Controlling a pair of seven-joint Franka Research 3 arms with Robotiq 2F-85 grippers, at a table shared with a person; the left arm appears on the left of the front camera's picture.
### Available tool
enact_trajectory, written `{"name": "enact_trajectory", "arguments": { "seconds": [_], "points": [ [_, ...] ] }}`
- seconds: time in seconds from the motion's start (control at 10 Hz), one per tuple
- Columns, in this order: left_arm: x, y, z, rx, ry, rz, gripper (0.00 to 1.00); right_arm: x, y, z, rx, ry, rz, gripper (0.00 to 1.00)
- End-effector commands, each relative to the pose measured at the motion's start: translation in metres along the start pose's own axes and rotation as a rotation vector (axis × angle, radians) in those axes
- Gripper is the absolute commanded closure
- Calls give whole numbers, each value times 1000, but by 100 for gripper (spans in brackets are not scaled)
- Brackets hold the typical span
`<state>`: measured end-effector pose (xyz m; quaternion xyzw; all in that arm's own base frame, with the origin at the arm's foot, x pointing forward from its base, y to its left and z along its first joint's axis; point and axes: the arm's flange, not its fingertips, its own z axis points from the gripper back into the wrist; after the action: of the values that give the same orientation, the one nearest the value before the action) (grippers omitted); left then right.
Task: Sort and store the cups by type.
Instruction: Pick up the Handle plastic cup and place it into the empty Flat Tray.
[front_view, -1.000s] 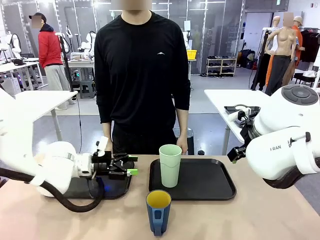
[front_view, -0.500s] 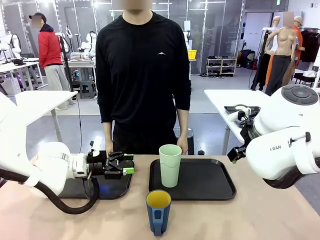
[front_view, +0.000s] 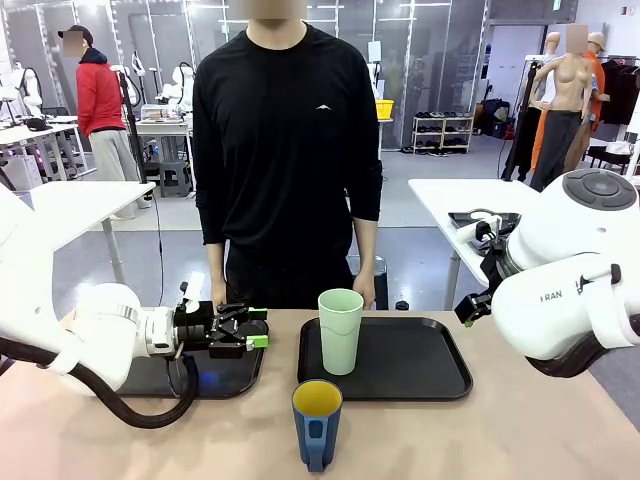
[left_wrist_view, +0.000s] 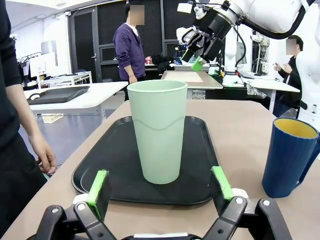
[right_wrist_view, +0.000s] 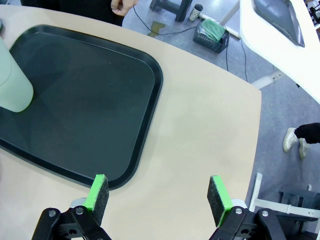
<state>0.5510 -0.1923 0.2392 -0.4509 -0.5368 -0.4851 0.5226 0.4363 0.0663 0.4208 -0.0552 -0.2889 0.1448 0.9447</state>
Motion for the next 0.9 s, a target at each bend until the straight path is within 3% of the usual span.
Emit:
{"name": "enact_trajectory", "arguments": {
  "seconds": [0.0, 0.1, 0.5, 0.8],
  "points": [
    [0, 2, -1, -3, 2, -4, 0, -1, 1, 0, -2, 0, 6, 0],
    [0, 0, 0, 0, 0, 0, 0, -1, 1, 0, -2, 0, 6, 0],
    [60, -62, 89, 59, 282, -85, 0, -1, 1, 0, -2, 0, 6, 0],
    [92, -105, 154, 170, 697, -71, 0, -1, 1, 0, -2, 0, 6, 0]
  ]
}}
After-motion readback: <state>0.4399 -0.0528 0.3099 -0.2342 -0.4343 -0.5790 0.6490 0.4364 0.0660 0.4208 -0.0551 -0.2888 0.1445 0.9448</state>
